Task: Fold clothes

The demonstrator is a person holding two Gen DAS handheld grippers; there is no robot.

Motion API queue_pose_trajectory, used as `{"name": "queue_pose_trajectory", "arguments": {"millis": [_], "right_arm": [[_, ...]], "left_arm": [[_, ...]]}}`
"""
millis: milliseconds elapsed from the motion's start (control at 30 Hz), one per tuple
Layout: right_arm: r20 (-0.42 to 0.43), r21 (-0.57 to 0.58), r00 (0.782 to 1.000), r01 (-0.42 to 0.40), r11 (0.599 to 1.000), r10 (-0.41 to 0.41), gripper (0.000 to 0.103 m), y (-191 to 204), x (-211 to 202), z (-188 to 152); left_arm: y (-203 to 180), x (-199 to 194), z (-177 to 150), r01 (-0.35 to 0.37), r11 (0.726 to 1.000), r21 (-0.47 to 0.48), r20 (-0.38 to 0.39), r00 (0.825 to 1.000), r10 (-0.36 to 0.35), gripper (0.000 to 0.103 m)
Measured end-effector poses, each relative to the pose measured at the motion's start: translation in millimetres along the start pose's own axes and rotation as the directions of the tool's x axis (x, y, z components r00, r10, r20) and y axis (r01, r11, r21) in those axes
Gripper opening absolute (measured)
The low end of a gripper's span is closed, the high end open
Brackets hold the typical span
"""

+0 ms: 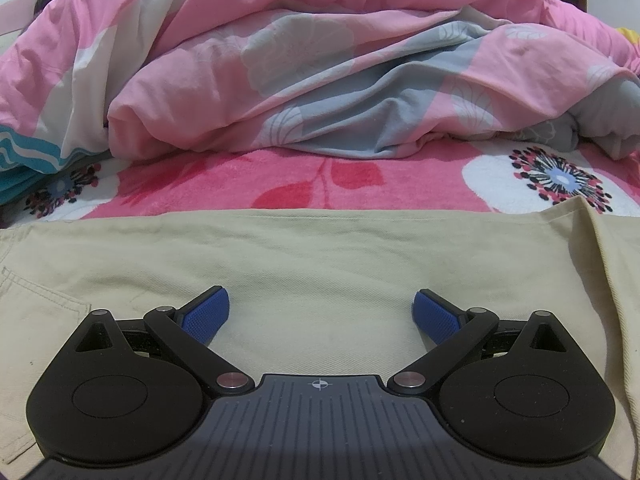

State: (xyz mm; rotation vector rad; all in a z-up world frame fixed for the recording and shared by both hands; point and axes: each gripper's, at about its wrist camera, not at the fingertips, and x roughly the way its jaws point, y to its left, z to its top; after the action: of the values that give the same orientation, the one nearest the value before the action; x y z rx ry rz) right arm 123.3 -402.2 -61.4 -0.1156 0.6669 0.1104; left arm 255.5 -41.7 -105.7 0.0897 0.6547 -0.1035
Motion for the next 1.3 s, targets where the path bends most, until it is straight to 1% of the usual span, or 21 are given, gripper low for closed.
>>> {"name": "queue_pose_trajectory", "arguments": {"millis": [33,100,200,233,300,333,433,500,567,633,667,767,800,833,867,933,1000,1067,1133,1233,1300], "right_arm": [[-0.014,0.011,1.000,0.026,1.000,-0.026,0.003,-7,6,-5],[-0.027,0.134,0.993,0.117,0.984,-0.114,0.003,-46,-2,-15],[-0.074,0.293,0.962,0.273,0.916,-0.263,0.000,-111,-22,-29],[-0.091,0.330,0.954,0.301,0.895,-0.287,0.000,-128,-29,-31],[-0.098,0.320,0.923,0.384,0.866,-0.373,0.000,-134,-42,-24],[-0.073,0.305,0.918,0.392,0.868,-0.389,0.000,-130,-49,-18],[0.029,0.279,0.962,0.254,0.926,-0.272,0.000,-99,-49,12],[0.035,0.220,0.984,0.165,0.961,-0.176,0.000,-77,-25,29],[0.019,0.189,0.994,0.103,0.976,-0.108,0.000,-67,2,39],[-0.014,0.228,0.994,0.112,0.967,-0.111,0.000,-83,27,38],[-0.049,0.266,0.988,0.154,0.952,-0.146,0.000,-97,38,37],[-0.138,0.323,0.931,0.364,0.873,-0.337,0.000,-133,41,31],[-0.134,0.319,0.921,0.389,0.864,-0.365,0.000,-134,36,32],[-0.104,0.302,0.926,0.378,0.875,-0.364,0.000,-126,27,36],[-0.072,0.284,0.940,0.339,0.897,-0.332,0.000,-113,22,40],[-0.009,0.240,0.977,0.210,0.948,-0.214,0.000,-80,17,50],[0.020,0.167,0.999,0.044,0.985,-0.048,0.000,-42,27,61],[-0.001,0.091,0.992,-0.127,0.988,0.128,0.000,-3,53,71],[-0.038,0.005,0.967,-0.251,0.968,0.251,0.000,30,77,75],[-0.036,0.000,0.960,-0.279,0.960,0.279,0.000,28,99,76],[-0.017,0.102,0.981,-0.190,0.976,0.193,0.000,-13,100,77]], "left_arm": [[0,0,0,0.001,1.000,-0.001,0.001,1.000,-0.001,0.101],[0,-1,0,0.001,1.000,-0.003,0.002,1.000,-0.001,0.101],[1,-1,0,0.002,1.000,-0.004,0.003,1.000,-0.002,0.101],[1,-1,0,0.002,1.000,-0.004,0.003,1.000,-0.002,0.102],[1,-1,0,0.004,1.000,-0.006,0.004,1.000,-0.004,0.102],[1,-1,0,0.005,1.000,-0.007,0.004,1.000,-0.005,0.102],[2,-1,0,0.007,1.000,-0.009,0.003,1.000,-0.007,0.102],[3,-1,0,0.011,1.000,-0.013,0.004,1.000,-0.011,0.103],[4,-1,0,0.015,1.000,-0.017,0.004,1.000,-0.015,0.103],[4,-1,0,0.017,1.000,-0.019,0.005,1.000,-0.017,0.103],[4,-1,0,0.018,1.000,-0.020,0.005,1.000,-0.017,0.103],[4,-1,0,0.018,1.000,-0.021,0.003,1.000,-0.018,0.103],[4,-1,0,0.017,1.000,-0.020,0.002,1.000,-0.017,0.103],[3,0,1,0.015,1.000,-0.020,0.000,1.000,-0.015,0.103],[3,0,1,0.014,1.000,-0.019,-0.001,1.000,-0.014,0.103],[3,0,1,0.014,1.000,-0.019,-0.001,1.000,-0.014,0.103],[3,0,1,0.014,1.000,-0.020,0.000,1.000,-0.014,0.103],[4,0,0,0.016,1.000,-0.021,0.001,1.000,-0.016,0.103],[4,0,0,0.017,1.000,-0.023,0.001,1.000,-0.017,0.103],[4,0,0,0.018,1.000,-0.024,0.003,1.000,-0.018,0.103],[4,0,-1,0.019,1.000,-0.025,0.003,1.000,-0.019,0.103]]}}
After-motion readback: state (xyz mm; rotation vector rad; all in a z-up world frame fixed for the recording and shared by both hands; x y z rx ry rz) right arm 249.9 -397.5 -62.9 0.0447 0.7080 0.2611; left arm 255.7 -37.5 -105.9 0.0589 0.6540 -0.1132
